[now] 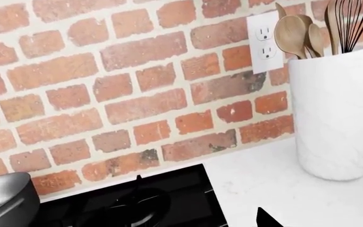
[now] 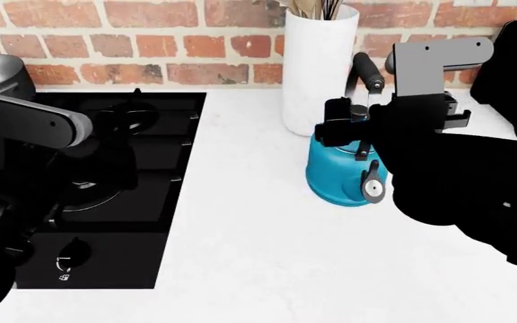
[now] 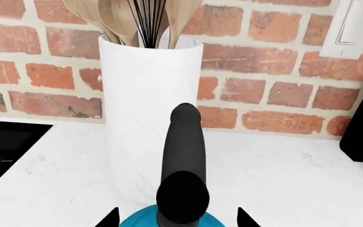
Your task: Pick the kettle from the counter and place it on a stove burner. Then turn the burner on.
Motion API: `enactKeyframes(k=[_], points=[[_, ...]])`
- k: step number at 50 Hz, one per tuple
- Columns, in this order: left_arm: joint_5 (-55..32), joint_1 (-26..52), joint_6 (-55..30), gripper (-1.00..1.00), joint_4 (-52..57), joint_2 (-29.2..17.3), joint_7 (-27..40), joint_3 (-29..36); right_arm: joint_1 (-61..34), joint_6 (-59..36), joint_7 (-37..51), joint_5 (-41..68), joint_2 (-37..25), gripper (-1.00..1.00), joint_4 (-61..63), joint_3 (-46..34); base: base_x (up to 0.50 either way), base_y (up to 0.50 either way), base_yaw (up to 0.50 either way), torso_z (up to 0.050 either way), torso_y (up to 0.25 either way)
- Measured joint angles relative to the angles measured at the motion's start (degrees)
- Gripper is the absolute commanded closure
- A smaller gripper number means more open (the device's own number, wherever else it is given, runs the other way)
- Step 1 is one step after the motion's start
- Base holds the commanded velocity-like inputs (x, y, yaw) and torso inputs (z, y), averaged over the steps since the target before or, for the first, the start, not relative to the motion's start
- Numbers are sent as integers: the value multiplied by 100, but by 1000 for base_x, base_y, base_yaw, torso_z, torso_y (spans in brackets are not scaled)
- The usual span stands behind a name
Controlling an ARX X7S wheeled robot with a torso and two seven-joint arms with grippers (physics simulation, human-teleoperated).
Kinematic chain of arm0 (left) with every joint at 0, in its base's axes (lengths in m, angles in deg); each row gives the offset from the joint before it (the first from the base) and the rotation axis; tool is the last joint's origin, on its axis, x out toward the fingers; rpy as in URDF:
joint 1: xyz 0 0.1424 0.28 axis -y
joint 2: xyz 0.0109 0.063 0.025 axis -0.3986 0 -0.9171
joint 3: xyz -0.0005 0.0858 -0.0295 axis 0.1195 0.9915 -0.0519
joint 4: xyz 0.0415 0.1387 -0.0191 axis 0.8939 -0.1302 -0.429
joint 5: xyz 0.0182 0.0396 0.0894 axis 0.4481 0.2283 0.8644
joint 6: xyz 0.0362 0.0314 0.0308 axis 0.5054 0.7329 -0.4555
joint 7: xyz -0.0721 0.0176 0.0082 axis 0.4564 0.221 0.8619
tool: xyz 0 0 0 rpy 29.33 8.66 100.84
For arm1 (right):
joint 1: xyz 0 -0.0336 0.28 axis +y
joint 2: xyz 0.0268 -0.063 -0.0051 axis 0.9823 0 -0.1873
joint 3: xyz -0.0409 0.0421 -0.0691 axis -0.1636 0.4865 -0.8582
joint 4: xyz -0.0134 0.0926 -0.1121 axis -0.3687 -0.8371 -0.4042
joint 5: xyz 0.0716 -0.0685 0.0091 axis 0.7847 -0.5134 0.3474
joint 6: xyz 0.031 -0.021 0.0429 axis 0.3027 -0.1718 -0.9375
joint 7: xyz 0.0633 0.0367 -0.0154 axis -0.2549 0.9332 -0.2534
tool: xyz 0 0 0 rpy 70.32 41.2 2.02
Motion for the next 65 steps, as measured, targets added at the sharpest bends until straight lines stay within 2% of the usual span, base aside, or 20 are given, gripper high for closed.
enactKeyframes(k=[65], points=[[-63, 118, -6, -100, 19, -51, 86, 48, -156, 187, -38, -211, -224, 100, 601, 25, 0, 0, 0, 0, 1]])
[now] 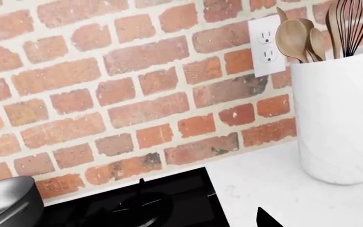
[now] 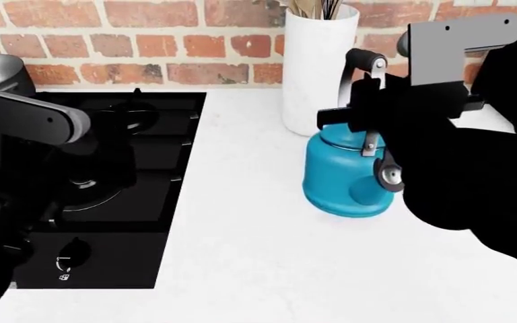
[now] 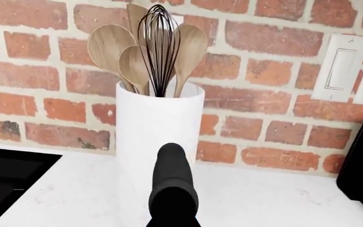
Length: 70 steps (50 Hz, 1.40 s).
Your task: Pick the kettle from the counter and place it on a stove burner. Then turn the burner on.
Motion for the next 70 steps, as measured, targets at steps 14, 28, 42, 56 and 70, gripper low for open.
enactKeyframes(k=[14, 28, 42, 56, 70], points=[[-2, 48, -11, -100, -9, -20, 28, 18, -40, 44, 2, -24, -65, 100, 211, 52, 0, 0, 0, 0, 1], [-9, 78, -12, -100, -15, -28, 43, 45, -90, 61, -71, -138, -86, 100, 296, 41, 0, 129, 0, 0, 1], [-14, 83, 11, -100, -34, -43, 36, 49, -156, 45, -96, -163, -63, 100, 308, 32, 0, 195, 0, 1, 1], [-7, 60, 50, -100, -51, -48, 32, 52, -170, 42, -120, -178, -62, 100, 318, 25, 0, 200, 0, 0, 1], [-24, 50, 67, -100, -54, -64, 40, 53, -162, 33, -130, -198, -71, 100, 326, 9, 0, 260, 0, 0, 1]])
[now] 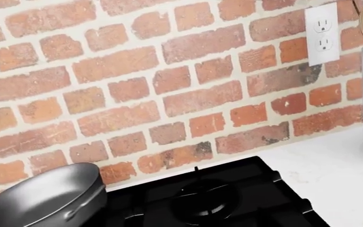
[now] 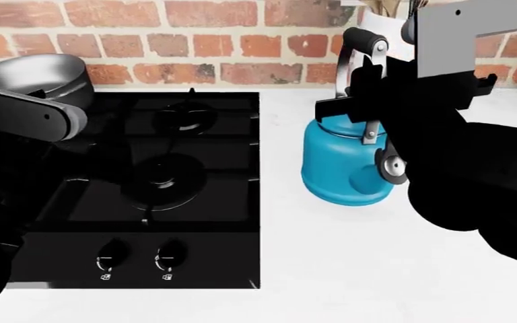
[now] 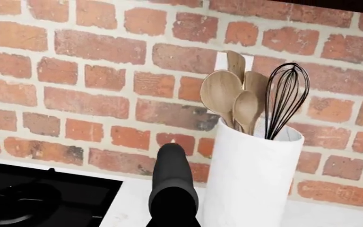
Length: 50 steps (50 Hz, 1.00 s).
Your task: Pick the kettle from the counter and place it on a stove burner. Then turn the burner on.
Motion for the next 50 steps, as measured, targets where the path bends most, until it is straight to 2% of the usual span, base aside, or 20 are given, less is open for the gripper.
enactKeyframes(k=[50], points=[[15, 40, 59, -100, -38, -15, -21, 73, -74, -47, -23, -34, 36, 100, -6, -32, 0, 314, 0, 0, 1]])
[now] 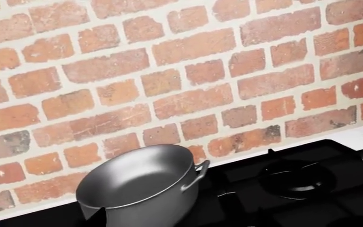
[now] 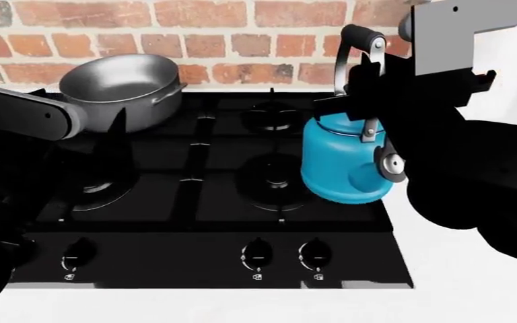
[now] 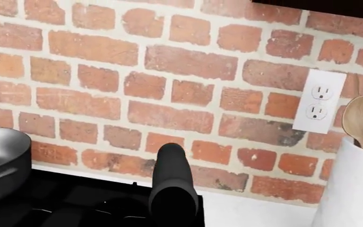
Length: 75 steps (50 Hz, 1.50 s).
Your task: Pick the kettle from the counter and place it on a stove burner. Then turn the burner on.
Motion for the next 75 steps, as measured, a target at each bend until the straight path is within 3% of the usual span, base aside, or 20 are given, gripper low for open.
enactKeyframes(k=[27, 57, 75], points=[[-11, -88, 80, -100, 3, -51, 2, -44, -58, 34, -42, -70, 67, 100, -51, -7, 0, 167, 0, 0, 1], [79, -263, 226, -100, -39, -85, -64, -61, -278, 438, -883, -997, 879, 100, -1071, -431, 0, 0, 0, 0, 1], [205, -320, 285, -100, -112, -53, -123, 21, -19, 747, -1141, -1265, 1058, 100, -1556, -543, 0, 0, 0, 1, 1]])
